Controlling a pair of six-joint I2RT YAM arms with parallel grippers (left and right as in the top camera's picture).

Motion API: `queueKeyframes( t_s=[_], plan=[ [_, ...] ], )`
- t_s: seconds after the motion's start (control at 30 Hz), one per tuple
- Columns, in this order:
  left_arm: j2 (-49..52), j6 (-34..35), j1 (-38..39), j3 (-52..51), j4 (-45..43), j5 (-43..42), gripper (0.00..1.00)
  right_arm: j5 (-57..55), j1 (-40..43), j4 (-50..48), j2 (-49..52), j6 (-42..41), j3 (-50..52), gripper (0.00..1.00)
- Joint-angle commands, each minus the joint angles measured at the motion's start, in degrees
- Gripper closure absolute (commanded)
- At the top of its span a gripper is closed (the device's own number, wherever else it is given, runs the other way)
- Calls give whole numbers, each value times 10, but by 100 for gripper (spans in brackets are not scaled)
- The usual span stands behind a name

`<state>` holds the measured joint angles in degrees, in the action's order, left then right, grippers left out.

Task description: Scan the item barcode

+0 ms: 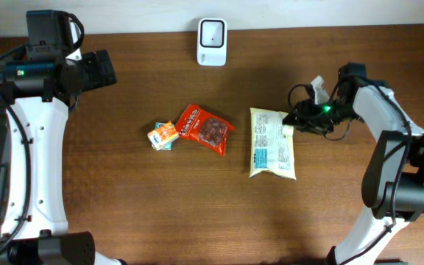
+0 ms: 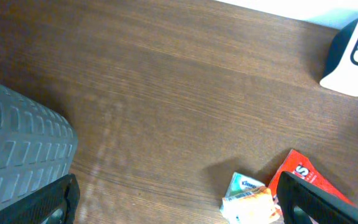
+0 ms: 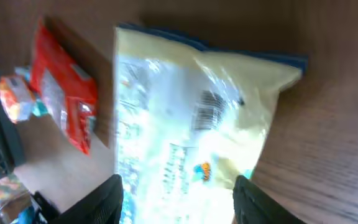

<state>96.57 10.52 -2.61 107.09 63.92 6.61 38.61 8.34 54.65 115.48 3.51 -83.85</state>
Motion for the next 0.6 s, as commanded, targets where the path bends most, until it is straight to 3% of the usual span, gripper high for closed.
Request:
queueKeyframes(
  t_s=[0.0,0.17,0.4,0.5,0.57],
  plan=[
    [2,-3,-2,-2,1,-2,1,-9,-17,44,-1,8,-86,43],
    [2,-3,-2,-2,1,-2,1,-7,-81,87,0,3,-118,43],
    [2,-3,-2,-2,1,-2,1,-33,-200,72,2,1,-31,44],
    [2,-3,-2,-2,1,-2,1,-50,-227,56,2,-16,8,53],
    [2,-3,-2,-2,1,-2,1,-105,-231,59,2,-49,27,53]
  ],
)
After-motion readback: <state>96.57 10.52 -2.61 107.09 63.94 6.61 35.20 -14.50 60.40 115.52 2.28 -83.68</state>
